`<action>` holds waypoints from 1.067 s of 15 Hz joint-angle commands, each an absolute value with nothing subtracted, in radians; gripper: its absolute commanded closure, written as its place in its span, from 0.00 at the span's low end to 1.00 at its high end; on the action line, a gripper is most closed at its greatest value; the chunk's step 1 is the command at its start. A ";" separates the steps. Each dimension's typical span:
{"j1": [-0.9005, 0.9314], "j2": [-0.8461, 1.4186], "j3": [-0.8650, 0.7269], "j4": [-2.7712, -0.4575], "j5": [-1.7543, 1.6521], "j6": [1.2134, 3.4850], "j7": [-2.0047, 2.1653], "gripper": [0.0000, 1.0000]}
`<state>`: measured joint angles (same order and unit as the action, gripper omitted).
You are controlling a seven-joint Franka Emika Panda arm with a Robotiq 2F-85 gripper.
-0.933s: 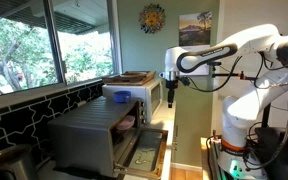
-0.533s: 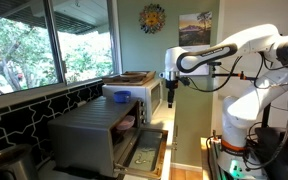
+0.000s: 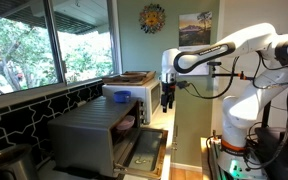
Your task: Remove the purple bowl from the oven and pour the liquid from the bowl into the blue mug then set the bowl on top of the oven
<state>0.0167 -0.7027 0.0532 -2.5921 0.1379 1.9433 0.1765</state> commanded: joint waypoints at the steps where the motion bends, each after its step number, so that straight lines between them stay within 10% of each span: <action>1: 0.036 -0.637 0.081 -2.587 0.295 2.046 0.300 0.00; 16: 0.053 -0.590 0.109 -2.631 0.465 2.288 0.406 0.00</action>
<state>0.0442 -0.6063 0.1001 -2.5978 0.3854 2.1846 0.3451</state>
